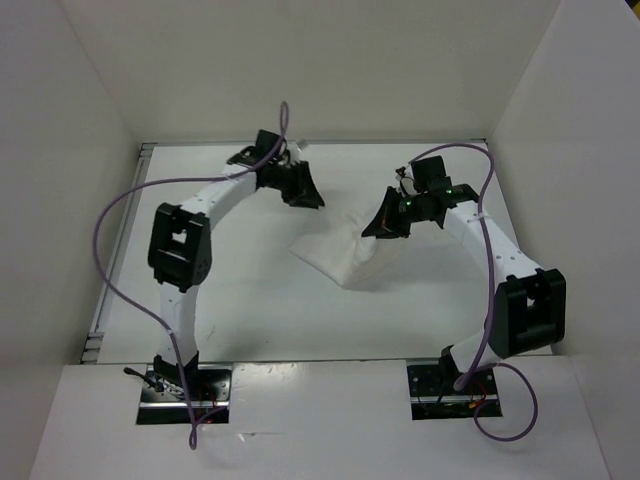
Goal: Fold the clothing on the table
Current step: Fold the skirt
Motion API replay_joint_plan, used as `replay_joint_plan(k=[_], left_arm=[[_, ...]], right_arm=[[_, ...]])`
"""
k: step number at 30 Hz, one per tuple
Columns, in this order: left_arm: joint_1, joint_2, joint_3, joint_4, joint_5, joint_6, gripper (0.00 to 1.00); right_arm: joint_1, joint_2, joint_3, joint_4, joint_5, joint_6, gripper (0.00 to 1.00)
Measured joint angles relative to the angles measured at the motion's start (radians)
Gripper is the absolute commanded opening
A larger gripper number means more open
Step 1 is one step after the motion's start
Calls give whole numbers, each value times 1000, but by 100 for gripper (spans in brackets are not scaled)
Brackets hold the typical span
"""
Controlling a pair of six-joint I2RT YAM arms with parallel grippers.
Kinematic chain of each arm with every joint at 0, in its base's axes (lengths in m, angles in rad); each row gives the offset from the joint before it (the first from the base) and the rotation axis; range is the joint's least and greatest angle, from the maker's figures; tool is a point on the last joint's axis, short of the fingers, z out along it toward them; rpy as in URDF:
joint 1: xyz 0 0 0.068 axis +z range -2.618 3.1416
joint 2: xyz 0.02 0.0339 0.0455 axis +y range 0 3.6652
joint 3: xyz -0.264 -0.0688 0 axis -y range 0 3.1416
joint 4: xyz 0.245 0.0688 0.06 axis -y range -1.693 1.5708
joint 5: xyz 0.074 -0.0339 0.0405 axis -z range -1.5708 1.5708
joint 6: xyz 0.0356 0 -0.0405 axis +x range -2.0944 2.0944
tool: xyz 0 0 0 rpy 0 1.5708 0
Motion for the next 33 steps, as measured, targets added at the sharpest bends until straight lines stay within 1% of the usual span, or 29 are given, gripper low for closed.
replay_joint_plan(k=[3, 5, 7, 9, 13, 14, 19, 25, 29, 33], left_arm=[[105, -124, -36, 8, -50, 16, 35], [164, -178, -73, 20, -89, 32, 32], [200, -196, -126, 32, -121, 39, 32], [209, -188, -194, 43, -140, 39, 31], [198, -116, -279, 37, -156, 37, 29], [193, -93, -285, 37, -158, 35, 28], [144, -22, -287, 59, -156, 29, 28], [62, -18, -304, 106, -109, 10, 27], [29, -36, -369, 126, -77, 2, 27], [21, -71, -435, 129, -55, -8, 27]], right_arm=[[0, 22, 0, -9, 0, -13, 0], [0, 37, 0, -14, 0, -17, 0], [0, 51, 0, -20, 0, -23, 0], [0, 64, 1, -23, 0, -30, 0], [2, 89, 8, -26, 0, -40, 0], [3, 96, 12, -26, 0, -41, 0], [8, 135, 73, -32, 0, -44, 0], [48, 195, 171, -30, 0, -43, 0], [82, 241, 203, -21, -1, -43, 0], [113, 293, 206, -11, 0, -42, 0]])
